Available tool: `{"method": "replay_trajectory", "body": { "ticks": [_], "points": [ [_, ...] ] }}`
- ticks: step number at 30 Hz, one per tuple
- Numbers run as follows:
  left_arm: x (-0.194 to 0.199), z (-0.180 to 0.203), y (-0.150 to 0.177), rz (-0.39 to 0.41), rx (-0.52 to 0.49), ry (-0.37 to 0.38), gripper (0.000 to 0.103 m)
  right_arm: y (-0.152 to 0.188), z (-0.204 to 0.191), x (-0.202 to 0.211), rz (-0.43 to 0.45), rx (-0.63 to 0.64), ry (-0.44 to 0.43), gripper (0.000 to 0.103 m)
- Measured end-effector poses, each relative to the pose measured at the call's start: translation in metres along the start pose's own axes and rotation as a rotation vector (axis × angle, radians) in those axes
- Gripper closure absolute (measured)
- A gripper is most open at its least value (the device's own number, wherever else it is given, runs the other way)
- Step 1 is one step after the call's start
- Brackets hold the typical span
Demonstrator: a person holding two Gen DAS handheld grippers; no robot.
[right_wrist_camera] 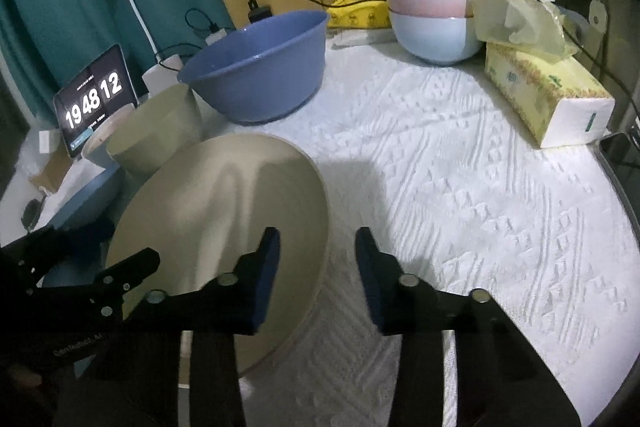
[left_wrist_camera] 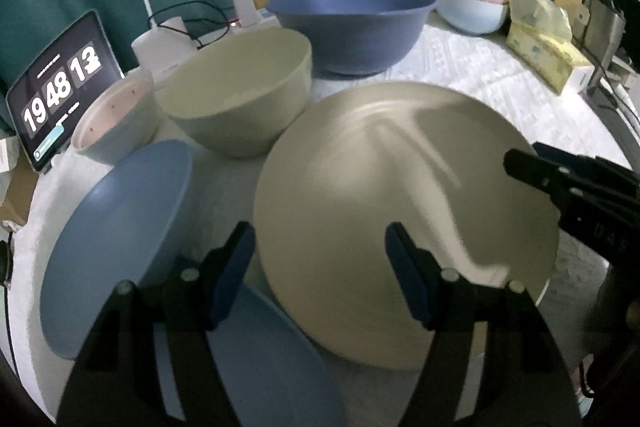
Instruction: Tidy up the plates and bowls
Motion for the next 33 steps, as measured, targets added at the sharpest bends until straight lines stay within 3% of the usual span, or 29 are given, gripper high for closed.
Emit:
{"method": "replay_trajectory", "body": {
  "ticks": [3,7,14,26,33],
  "points": [
    [0.000,0.001,0.000,-0.001,-0.009,-0.005,0.034,0.003,-0.001,-0.006,-0.037,0.009,0.013,0.083],
    [0.001,0.000,0.001,0.003,-0.014,-0.017,0.042,0.004,-0.001,-0.005,-0.038,0.018,0.018,0.088],
    [0.006,0.003,0.004,0.005,-0.038,-0.012,0.051,0.011,0.003,0.006,-0.037,0.019,0.037,0.088],
    [0.023,0.031,0.015,0.015,-0.094,0.080,0.052,0.029,0.024,0.037,-0.020,-0.011,0.115,0.088],
    [0.037,0.025,0.016,0.033,-0.047,0.103,0.051,0.026,0.025,0.051,0.011,-0.024,0.154,0.089]
  ]
}}
Point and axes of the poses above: each gripper's, at about its wrist camera, not at the fingertips, and x roughly against the way its jaws point, z to its right, y to its underside, the point moved 6 cm from there along -x, roughly the way its jaws point, and after that the axes turned 6 degrees about -y, right-handed, at the moved point
